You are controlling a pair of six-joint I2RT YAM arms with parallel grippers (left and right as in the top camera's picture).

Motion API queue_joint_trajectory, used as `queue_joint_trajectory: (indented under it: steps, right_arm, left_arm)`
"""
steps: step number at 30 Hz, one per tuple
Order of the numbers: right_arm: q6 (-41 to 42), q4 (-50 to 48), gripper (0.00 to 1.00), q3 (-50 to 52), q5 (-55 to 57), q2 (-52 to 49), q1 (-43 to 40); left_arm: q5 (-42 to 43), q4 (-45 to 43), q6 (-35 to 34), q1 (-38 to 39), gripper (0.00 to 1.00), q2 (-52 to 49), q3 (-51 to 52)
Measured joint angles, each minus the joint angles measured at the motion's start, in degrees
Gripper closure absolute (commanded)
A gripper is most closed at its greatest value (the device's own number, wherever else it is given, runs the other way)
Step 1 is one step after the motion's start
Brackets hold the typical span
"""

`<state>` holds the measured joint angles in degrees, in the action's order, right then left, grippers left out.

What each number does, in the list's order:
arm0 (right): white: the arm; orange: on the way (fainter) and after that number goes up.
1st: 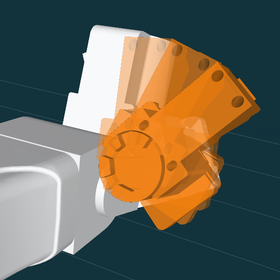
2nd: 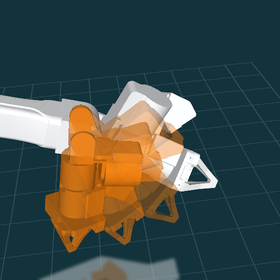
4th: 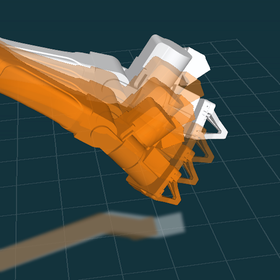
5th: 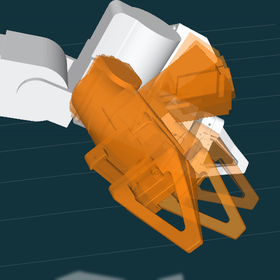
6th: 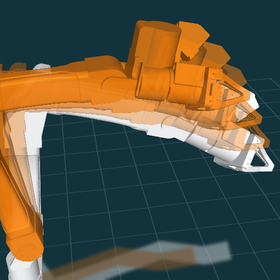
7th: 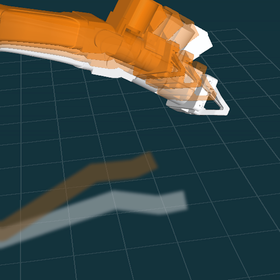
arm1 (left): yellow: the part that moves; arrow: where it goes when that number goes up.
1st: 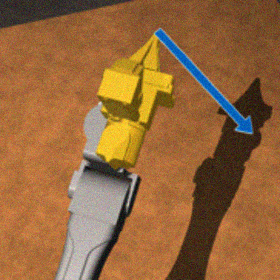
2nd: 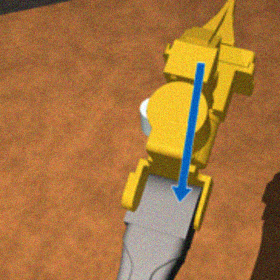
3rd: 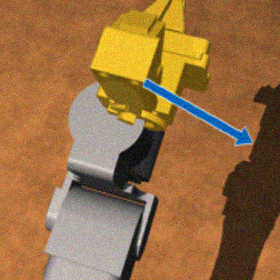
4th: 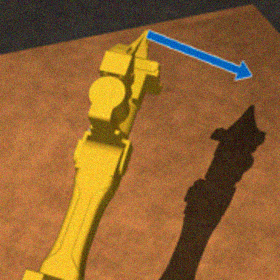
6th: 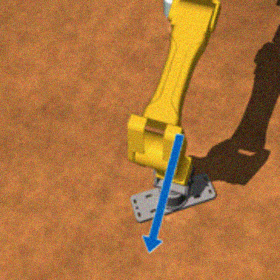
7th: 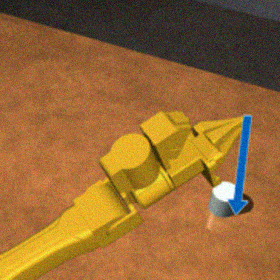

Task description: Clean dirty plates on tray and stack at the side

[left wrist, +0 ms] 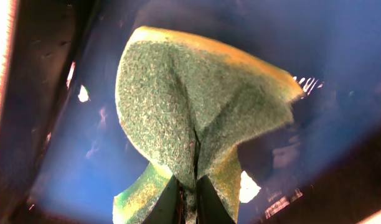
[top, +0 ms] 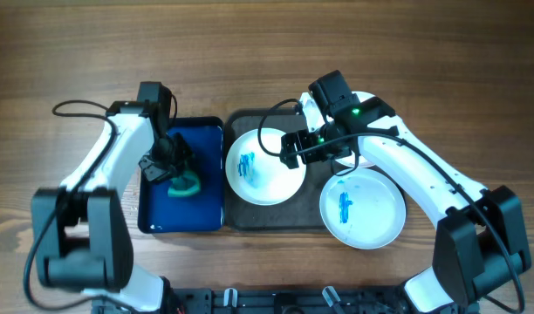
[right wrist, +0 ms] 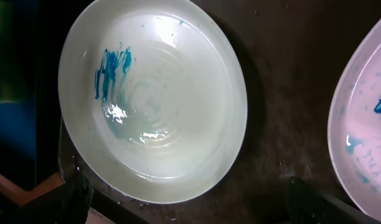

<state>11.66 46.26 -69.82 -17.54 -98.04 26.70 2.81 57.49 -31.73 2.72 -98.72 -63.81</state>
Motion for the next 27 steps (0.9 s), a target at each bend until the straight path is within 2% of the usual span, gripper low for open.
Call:
queue_joint_trajectory:
  steps: [3,7,8,10,13,15,16,18,19,24,27]
  right_arm:
    - [1.4,0.5,0.0,0.0,0.2,0.0,0.0]
    - [7.5,0.4,0.0,2.2,3.8,0.0,0.0]
    - [9.1,0.4,0.06,3.4,4.6,0.0,0.0]
    - [11.9,-1.0,0.25,6.2,5.3,0.0,0.0]
    - [13.8,-5.6,0.45,10.1,5.8,0.0,0.0]
    - [14.3,-8.3,0.45,12.2,5.6,0.0,0.0]
    - [14.7,-10.8,0.39,13.3,4.9,0.0,0.0]
    - [15.8,-13.9,0.39,14.3,3.6,0.0,0.0]
    - [16.8,-17.1,0.44,15.1,3.2,0.0,0.0]
    - [20.2,-20.9,0.67,15.4,2.5,-1.5,0.0]
    - [22.7,-22.6,0.74,15.3,1.6,-4.2,-0.1]
  left_arm:
    - [-0.4,1.7,1.3,2.6,0.96,6.9,-1.3]
    - [-0.7,3.6,2.1,5.2,0.96,14.0,-2.2]
    - [-0.9,3.9,2.3,5.3,0.96,14.3,-2.2]
    - [-1.4,4.1,2.3,5.3,0.96,14.1,-2.2]
    - [-1.5,4.3,2.4,5.3,0.96,14.1,-2.2]
    - [-1.5,4.2,2.4,5.3,0.96,14.1,-2.2]
    - [-1.5,4.2,2.4,5.3,0.96,14.1,-2.2]
    - [-1.5,4.3,2.5,5.3,0.96,14.1,-2.2]
    - [-1.5,4.2,2.5,5.3,0.96,14.1,-2.2]
    - [-1.5,4.3,2.5,5.3,0.96,14.1,-2.2]
    - [-1.5,4.3,2.5,5.3,0.96,14.1,-2.2]
